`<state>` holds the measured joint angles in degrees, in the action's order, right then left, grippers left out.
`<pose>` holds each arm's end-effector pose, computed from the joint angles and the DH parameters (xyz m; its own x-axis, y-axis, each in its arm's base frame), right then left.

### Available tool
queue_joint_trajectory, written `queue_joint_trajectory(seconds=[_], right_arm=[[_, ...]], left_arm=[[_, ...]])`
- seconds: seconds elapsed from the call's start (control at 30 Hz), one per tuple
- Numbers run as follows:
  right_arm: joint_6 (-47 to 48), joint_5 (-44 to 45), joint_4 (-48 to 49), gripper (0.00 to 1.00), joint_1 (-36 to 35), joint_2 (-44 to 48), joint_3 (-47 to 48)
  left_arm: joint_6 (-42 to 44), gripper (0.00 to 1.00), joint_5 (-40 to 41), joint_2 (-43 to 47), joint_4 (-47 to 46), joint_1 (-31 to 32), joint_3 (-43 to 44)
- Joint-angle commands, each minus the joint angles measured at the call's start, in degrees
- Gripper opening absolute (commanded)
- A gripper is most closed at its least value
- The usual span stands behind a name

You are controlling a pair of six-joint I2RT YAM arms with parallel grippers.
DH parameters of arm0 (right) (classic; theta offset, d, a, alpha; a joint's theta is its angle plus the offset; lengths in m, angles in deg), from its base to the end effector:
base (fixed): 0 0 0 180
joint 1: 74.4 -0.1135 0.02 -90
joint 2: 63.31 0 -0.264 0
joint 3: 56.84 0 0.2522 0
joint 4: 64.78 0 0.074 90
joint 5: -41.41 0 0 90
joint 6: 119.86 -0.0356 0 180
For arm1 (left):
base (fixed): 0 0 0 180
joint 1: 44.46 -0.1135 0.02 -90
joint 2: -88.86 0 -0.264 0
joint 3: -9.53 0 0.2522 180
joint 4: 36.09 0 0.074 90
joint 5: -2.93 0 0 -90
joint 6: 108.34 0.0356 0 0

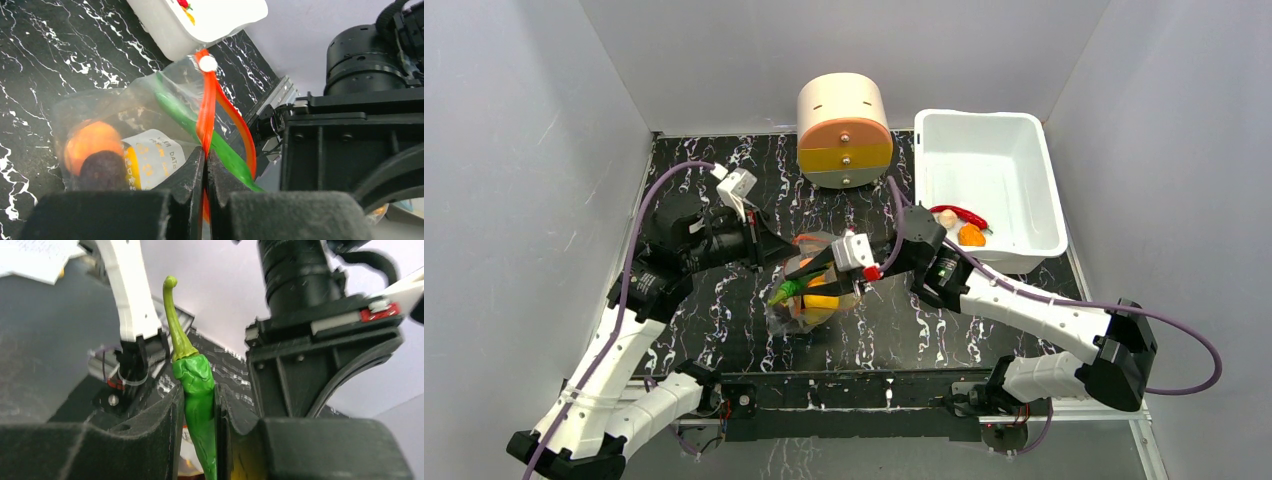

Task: Place the food in the zip-top bag and seal the zipper
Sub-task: Place the fake vegetable in the zipper food storage bag.

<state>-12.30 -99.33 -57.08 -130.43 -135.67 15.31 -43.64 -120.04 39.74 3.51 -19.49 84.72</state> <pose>0.1380 0.2542 0.3767 0.3572 0.1885 -0.9148 -0.8874 -0.2372 -0.3954 0.1502 -0.0913 0.3996 -0.5481 -0.1403 -0.8246 0.6632 0.5279 -0.5306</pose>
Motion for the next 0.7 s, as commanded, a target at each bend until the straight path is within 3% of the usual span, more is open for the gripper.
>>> queue_joint_trajectory(seconds=[0.0,0.17,0.47,0.67], right_arm=[[15.44,2.23,-13.44,0.17,-0.04,2.45,0.62],[15.25,-0.65,-15.57,0.17,0.01,1.48,0.96],[3.4,-11.34,0.93,0.17,-0.36,0.8,-0.89],[12.74,-4.61,-10.55,0.15,-0.08,1.13,-0.53]], left_arm=[[2.53,0.0,-5.9,0.68,2.11,0.21,2.11],[2.1,0.0,-7.46,1.22,0.0,0.25,0.63],[6.68,0.0,-6.54,0.48,-0.71,0.25,-1.11],[10.85,0.0,-10.5,0.68,-0.3,0.25,-1.38]])
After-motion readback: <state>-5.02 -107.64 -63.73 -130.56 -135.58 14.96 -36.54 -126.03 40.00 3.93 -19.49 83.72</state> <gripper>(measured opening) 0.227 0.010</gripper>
